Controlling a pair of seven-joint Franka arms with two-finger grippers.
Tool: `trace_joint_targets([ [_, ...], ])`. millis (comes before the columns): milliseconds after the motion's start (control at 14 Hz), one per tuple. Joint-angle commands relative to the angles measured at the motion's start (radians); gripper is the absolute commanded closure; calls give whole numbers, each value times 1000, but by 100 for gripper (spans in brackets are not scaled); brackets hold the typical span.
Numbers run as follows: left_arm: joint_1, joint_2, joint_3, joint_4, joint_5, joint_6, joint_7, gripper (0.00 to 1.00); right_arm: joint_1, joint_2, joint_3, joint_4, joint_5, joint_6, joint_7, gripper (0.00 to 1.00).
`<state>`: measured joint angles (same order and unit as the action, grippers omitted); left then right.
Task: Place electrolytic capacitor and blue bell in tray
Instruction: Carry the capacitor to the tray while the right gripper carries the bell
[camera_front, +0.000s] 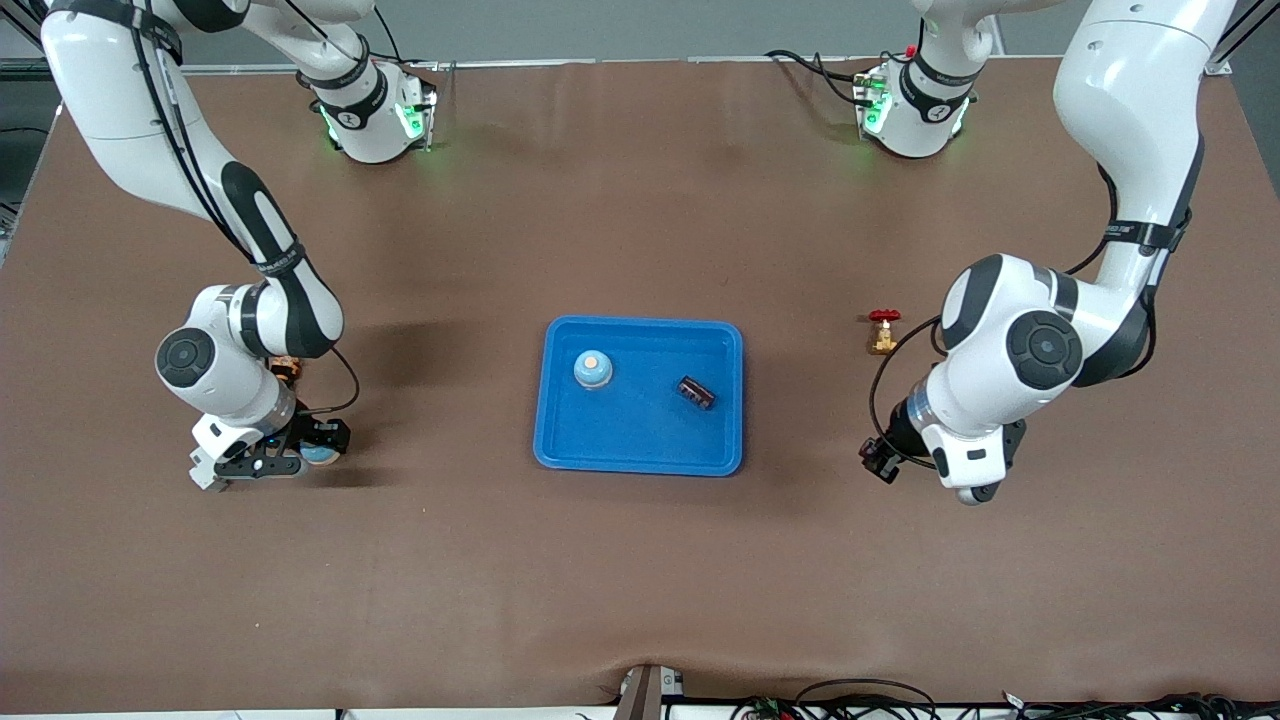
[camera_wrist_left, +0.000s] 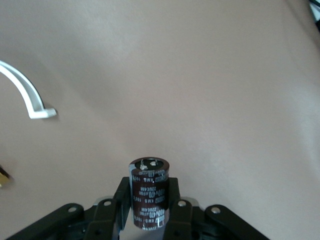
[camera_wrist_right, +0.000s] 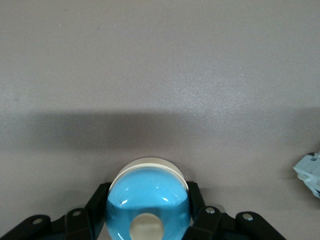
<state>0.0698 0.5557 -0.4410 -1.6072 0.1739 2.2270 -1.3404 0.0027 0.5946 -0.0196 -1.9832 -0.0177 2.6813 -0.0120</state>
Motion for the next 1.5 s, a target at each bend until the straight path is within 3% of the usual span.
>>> trace_joint_targets([
  [0, -51, 1, 1, 39, 13, -23, -84, 100, 28, 1, 10, 33, -1, -42, 78, 100],
  [285, -117, 29, 4, 64, 9, -21, -183, 100, 117, -12, 23, 138, 1, -214, 284, 100],
  [783, -222, 128, 13, 162, 12, 20, -374, 100, 342, 26, 26, 279, 1, -270, 725, 100],
  [997, -254, 159, 16, 162, 12, 78, -446, 100, 428, 65, 26, 381, 1, -346, 901, 100],
  [1424, -364, 208, 84, 162, 10, 146, -545, 100, 545, 142, 24, 470, -5, -380, 1136, 100],
])
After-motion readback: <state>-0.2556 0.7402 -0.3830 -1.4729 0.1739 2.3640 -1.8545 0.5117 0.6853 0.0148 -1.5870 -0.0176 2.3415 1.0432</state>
